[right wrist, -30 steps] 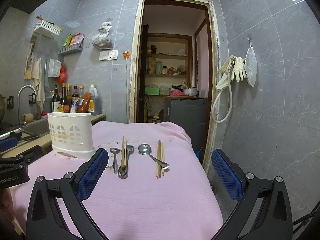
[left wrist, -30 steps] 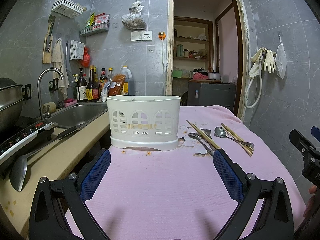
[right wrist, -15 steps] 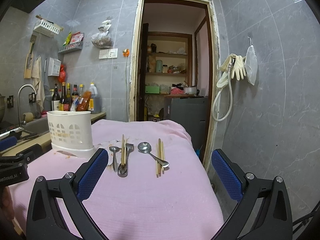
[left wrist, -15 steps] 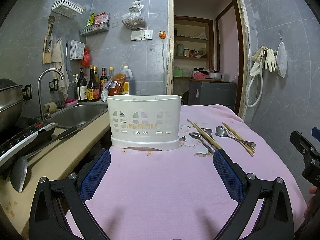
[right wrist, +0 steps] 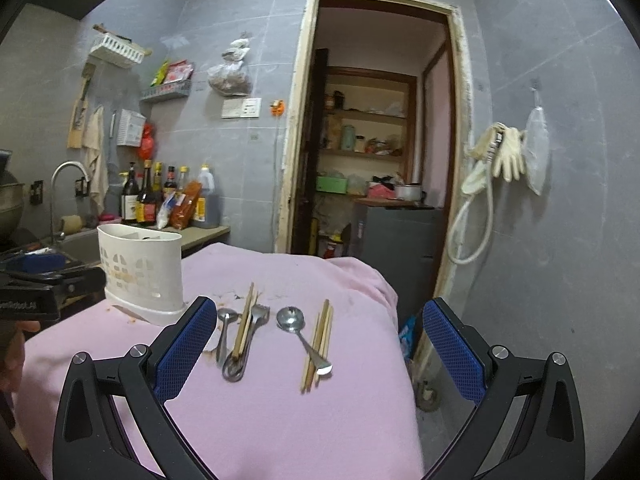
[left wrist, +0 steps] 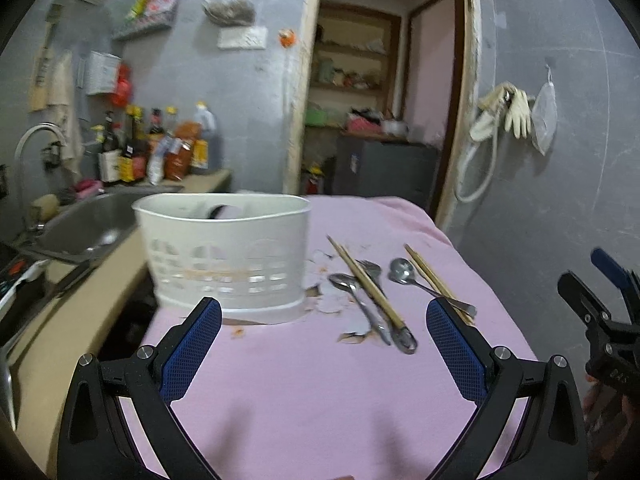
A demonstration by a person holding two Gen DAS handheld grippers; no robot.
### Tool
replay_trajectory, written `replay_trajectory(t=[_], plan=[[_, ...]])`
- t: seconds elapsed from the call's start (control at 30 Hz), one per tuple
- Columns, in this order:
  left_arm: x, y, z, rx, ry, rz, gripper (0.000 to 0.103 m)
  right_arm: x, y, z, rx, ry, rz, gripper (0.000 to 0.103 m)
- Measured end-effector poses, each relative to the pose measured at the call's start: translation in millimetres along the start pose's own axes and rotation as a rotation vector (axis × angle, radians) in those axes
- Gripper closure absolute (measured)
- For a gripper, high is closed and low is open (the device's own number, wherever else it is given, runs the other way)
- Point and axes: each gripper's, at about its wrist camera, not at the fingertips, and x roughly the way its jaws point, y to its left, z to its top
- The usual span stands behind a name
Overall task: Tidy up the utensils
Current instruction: 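Grasp a steel spoon with the left gripper while the right gripper grasps a bamboo chopstick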
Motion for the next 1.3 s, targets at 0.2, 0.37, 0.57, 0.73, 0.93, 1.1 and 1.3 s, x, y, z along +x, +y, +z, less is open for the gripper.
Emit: replay_trajectory(t=[0.2, 0.37, 0.57, 0.73, 0.93, 1.1, 1.3], plan=[[48.7, -18.3, 16.0, 0.059, 0.105, -0.029, 0.014, 50.3, -22.7, 12.4, -0.022, 0.119, 0.064, 0.0], [99.1, -27.5, 19.0, 0.113, 0.213, -0.036, 0.042, 97.5, -28.2, 11.2, -0.098, 0.179, 0.074, 0.0], [158.4, -30.2, 14.3, 0.104, 0.366, -0.053, 0.069, 154.1, -37.8, 4.7, -0.105, 0.302, 0.127, 0.027], [187.2, -31.6, 12.4, 0.114, 0.409, -0.013, 0.078, 200.1, -50.5, -6.6, -0.056, 0.446, 0.18, 0.059], [208.5, -26.0, 8.8, 0.11, 0.451, 0.007, 0.083, 232.8, -51.1, -17.1, -0.038, 0.559, 0.221, 0.075], [220.5, -19.4, 3.7, 0.102, 0.484, 0.007, 0.086, 250.1, -49.5, -28.0, -0.036, 0.635, 0.233, 0.084], [230.1, -15.3, 5.5, 0.076, 0.5, -0.012, 0.086, 260.9, -52.3, -32.6, -0.032, 0.673, 0.232, 0.087]])
